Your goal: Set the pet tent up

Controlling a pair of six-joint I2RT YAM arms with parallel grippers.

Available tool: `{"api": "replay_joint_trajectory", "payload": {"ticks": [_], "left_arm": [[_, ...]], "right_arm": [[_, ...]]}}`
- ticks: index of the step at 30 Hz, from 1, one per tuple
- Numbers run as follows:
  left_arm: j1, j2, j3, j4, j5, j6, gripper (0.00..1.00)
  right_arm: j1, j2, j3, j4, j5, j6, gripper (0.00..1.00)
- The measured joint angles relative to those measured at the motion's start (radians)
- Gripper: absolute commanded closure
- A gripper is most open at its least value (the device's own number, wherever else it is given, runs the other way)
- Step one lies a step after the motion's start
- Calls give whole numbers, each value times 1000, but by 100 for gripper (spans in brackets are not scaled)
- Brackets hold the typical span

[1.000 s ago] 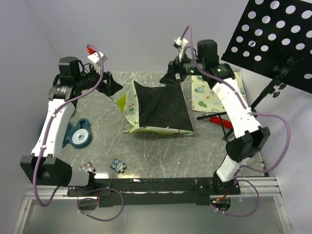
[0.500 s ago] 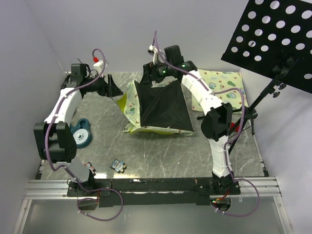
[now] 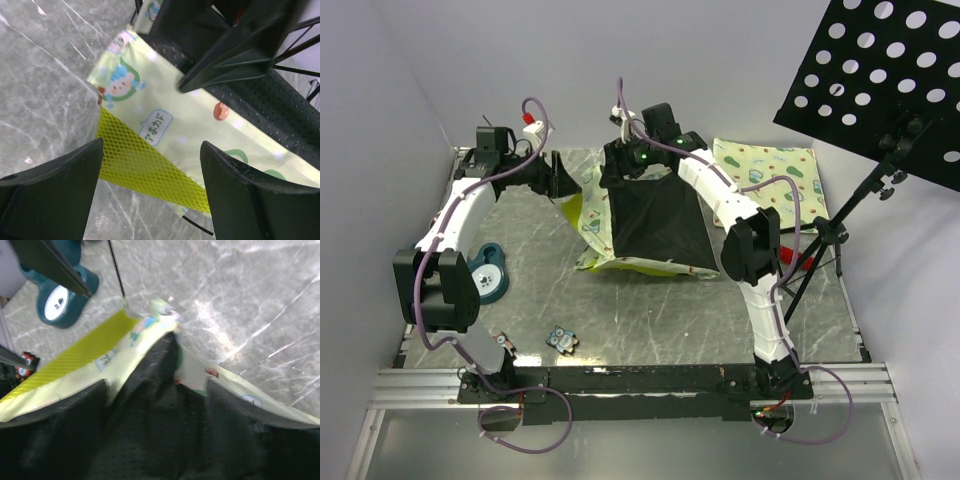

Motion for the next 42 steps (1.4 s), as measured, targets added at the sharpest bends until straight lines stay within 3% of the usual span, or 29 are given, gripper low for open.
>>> {"api": "replay_joint_trajectory", "payload": {"ticks": [4, 5, 13, 20, 28, 35, 40, 42], "left_arm": [[9, 1, 26, -5, -6, 14, 17], [12, 1, 32, -5, -7, 21, 17], [42, -3, 120, -55, 25, 150, 12], [39, -52, 136, -98, 122, 320, 9], [35, -62, 193, -171, 227, 421, 15], [-10, -89, 176, -146, 245, 423, 25], [-48, -89, 169, -149, 233, 447, 44], [-63, -89, 168, -156, 225, 459, 62]], "right_arm": [[1, 27, -8, -10, -15, -5, 92], [1, 27, -19, -9, -26, -6, 100], [1, -212, -382, 222, -140, 52, 100], [-1, -423, -475, 421, -206, 86, 100], [-2, -481, -552, 522, -225, 107, 100], [-2, -482, -615, 556, -237, 136, 100], [-2, -507, -650, 609, -256, 160, 100], [-2, -529, -674, 634, -263, 168, 100]]}}
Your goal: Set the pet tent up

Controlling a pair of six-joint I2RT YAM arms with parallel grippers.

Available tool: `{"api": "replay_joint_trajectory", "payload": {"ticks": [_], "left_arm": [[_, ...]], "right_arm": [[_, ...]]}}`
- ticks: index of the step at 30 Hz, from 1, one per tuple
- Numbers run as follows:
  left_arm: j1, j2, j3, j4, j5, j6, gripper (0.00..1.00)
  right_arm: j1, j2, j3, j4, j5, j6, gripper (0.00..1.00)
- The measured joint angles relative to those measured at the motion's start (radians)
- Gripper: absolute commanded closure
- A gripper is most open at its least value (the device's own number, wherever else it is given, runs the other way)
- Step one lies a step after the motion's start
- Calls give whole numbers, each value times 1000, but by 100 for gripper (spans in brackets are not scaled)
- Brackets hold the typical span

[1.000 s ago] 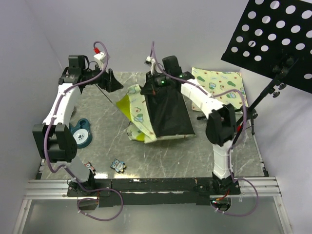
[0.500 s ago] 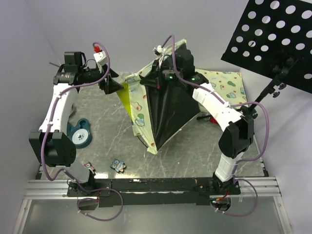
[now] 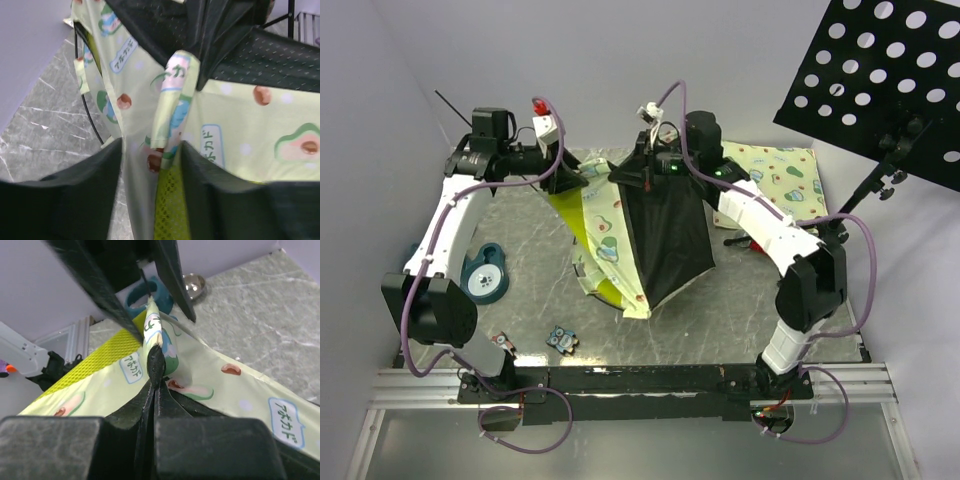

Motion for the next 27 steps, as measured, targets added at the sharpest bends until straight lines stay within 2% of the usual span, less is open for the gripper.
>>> {"api": "replay_joint_trajectory", "payload": {"ticks": [2, 5, 6, 7, 8, 9, 11, 17, 19, 21, 24, 27], "left_arm": [[-13, 0, 0, -16, -5, 14, 81], [-26, 0, 2, -36, -3, 33, 99], [-30, 0, 2, -37, -3, 36, 99], [-32, 0, 3, -39, -2, 39, 99], [-33, 0, 5, -44, -2, 43, 99], [-33, 0, 8, -51, -5, 48, 99], [-34, 0, 15, -71, -13, 69, 99], [-59, 0, 71, -193, -40, 177, 99], [-79, 0, 85, -217, -50, 204, 99], [-97, -2, 86, -226, -56, 215, 99], [-116, -2, 86, -227, -78, 215, 99], [-127, -4, 86, -223, -86, 190, 99]], "right_arm": [[0, -30, -33, 35, -8, 13, 100], [0, -67, -81, 84, -17, 21, 100], [0, -73, -90, 89, -23, 21, 89], [-2, -76, -94, 90, -27, 20, 73], [-2, -76, -95, 89, -31, 18, 51], [-4, -76, -95, 88, -37, 6, 36], [-8, -78, -95, 82, -45, -8, 24], [-11, -87, -74, 15, -48, -122, 13], [-11, -87, -58, -11, -48, -153, 12], [-11, -87, -40, -32, -48, -178, 14], [-7, -85, -4, -49, -48, -204, 24], [0, -82, 24, -56, -49, -227, 27]]}}
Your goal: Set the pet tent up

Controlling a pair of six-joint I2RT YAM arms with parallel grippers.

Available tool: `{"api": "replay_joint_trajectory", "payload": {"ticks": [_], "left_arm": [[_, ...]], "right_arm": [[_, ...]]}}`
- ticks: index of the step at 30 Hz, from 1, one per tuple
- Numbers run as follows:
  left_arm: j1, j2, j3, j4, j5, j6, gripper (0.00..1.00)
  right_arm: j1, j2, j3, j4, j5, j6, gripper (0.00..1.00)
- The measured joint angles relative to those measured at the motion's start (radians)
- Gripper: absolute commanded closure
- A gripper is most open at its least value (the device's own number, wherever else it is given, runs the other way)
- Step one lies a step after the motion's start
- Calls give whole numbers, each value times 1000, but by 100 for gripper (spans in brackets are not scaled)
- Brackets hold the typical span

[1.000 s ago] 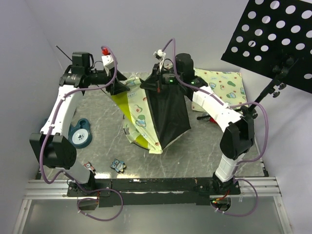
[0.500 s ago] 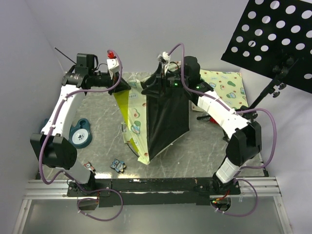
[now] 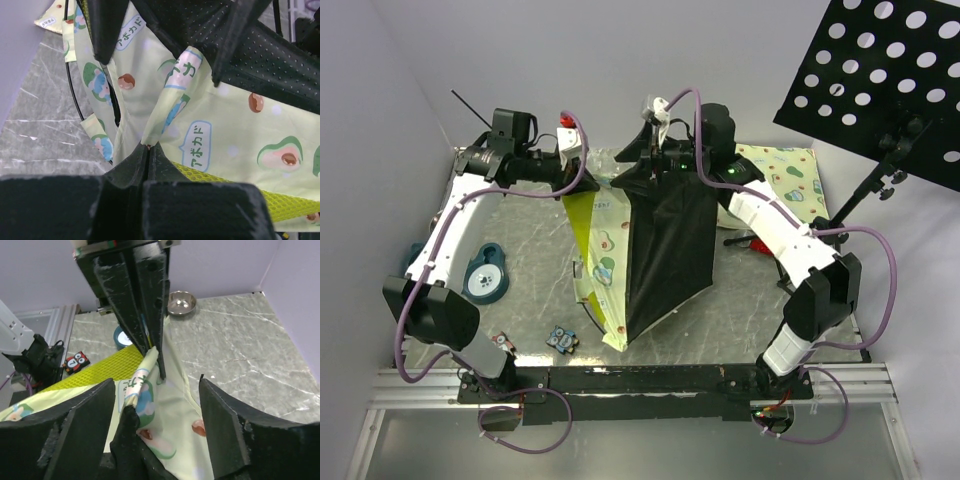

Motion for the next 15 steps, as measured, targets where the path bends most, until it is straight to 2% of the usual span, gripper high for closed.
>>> {"api": "replay_joint_trajectory", "payload": {"ticks": [4, 10, 15], "left_arm": [[-1, -1, 0, 15, 1, -55, 99], [-1, -26, -23, 92, 11, -171, 99], [-2, -53, -39, 142, 21, -238, 99]], "right_arm": [[7, 0, -7, -11, -6, -20, 32], [12, 3, -41, -11, -19, -21, 52], [32, 18, -41, 13, -17, -4, 57]]}}
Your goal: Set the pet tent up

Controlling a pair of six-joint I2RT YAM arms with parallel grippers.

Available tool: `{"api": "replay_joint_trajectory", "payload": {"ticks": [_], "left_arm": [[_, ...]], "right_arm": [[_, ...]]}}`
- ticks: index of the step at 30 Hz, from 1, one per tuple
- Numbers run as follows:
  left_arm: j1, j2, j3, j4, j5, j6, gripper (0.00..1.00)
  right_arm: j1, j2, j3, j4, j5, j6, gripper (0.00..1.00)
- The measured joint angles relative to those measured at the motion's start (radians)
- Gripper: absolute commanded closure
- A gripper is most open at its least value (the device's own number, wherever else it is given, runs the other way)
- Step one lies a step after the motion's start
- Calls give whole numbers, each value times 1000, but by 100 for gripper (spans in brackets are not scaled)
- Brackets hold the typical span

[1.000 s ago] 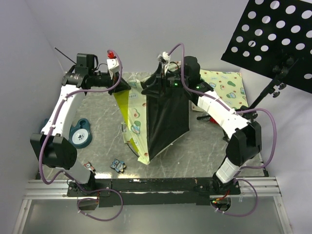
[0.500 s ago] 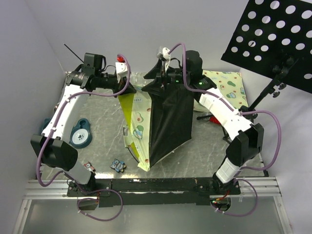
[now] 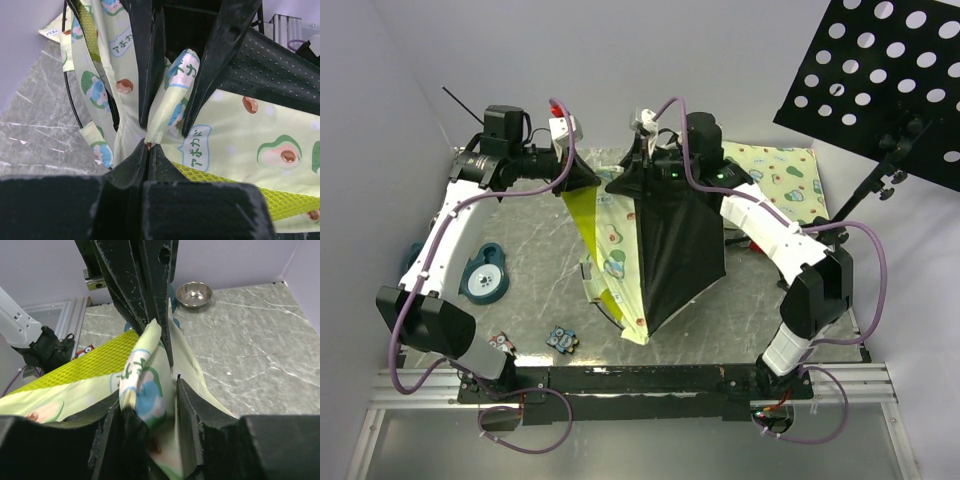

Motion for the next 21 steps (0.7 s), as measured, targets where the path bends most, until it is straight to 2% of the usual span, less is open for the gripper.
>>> {"api": "replay_joint_trajectory", "payload": {"ticks": [2, 3, 8, 9, 10, 12, 13, 16, 17, 18, 21], "left_arm": [[-2, -2, 0, 2, -1, -9, 99], [-3, -2, 0, 1, -1, -10, 99], [-4, -2, 0, -10, -5, -17, 99], [-4, -3, 0, -11, -5, -19, 99], [-4, -3, -2, -11, -5, -21, 91], [-4, -7, -4, -8, -11, -32, 61], [-4, -8, -5, -3, -13, -40, 52], [-3, -24, -4, 28, -34, -96, 8], [-2, -36, -2, 47, -44, -129, 2], [1, -55, -2, 82, -58, -187, 0], [14, -127, 2, 207, -84, -351, 0]], "right_arm": [[10, 6, 0, 8, 5, 8, 58], [14, 10, 0, 16, 10, 11, 62], [17, 14, 0, 31, 22, 24, 100], [17, 14, 0, 34, 26, 26, 100], [17, 14, 0, 34, 28, 26, 100], [16, 14, -3, 35, 34, 27, 100], [16, 14, -3, 36, 34, 29, 100], [10, 14, -3, 38, 38, 54, 100], [8, 14, -3, 38, 41, 64, 100], [4, 14, -3, 40, 45, 76, 100], [-11, 14, -2, 49, 53, 128, 100]]}}
